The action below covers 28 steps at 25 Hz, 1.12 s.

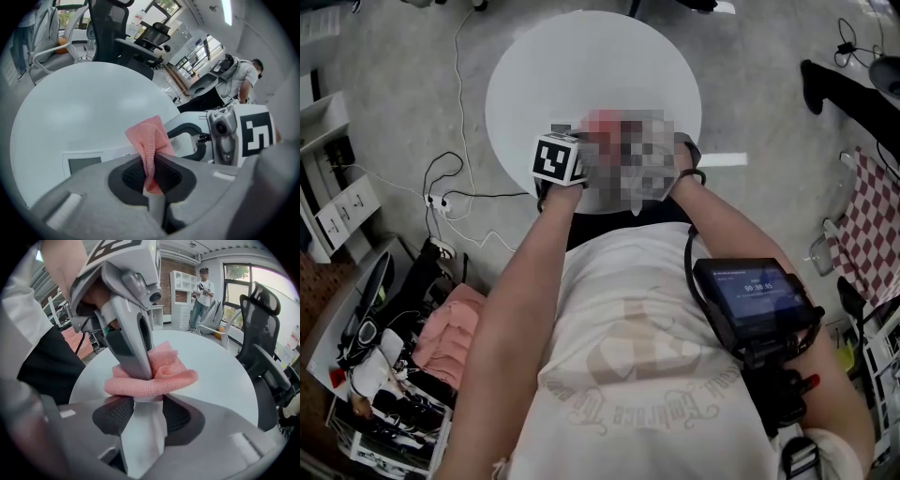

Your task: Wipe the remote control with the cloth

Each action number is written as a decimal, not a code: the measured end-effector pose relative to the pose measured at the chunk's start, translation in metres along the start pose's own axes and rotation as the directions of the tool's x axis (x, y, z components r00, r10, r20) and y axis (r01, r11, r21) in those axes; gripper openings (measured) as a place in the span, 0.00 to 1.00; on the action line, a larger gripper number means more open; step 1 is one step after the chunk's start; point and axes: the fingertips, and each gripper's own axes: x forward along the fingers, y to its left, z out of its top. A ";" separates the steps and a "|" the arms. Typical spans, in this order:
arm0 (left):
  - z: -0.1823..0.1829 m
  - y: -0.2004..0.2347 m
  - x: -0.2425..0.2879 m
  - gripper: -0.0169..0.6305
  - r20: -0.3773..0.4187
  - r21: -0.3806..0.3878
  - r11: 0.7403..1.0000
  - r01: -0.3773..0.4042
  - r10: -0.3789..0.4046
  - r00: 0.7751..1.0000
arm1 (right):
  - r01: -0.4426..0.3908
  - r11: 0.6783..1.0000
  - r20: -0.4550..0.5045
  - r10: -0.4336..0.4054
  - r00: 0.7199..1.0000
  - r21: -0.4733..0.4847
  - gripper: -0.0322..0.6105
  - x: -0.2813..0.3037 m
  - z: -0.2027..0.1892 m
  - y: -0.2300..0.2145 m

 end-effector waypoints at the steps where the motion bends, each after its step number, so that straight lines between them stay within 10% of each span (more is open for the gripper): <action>1: 0.000 0.004 -0.003 0.05 0.004 -0.012 1.000 -0.010 0.010 1.000 | 0.000 1.000 0.003 0.000 1.000 0.001 0.37 -0.001 0.001 0.000; 28: -0.012 0.111 -0.059 0.05 -0.023 -0.115 0.962 -0.246 0.245 0.969 | -0.008 1.000 -0.006 0.008 1.000 -0.006 0.37 -0.004 0.000 -0.002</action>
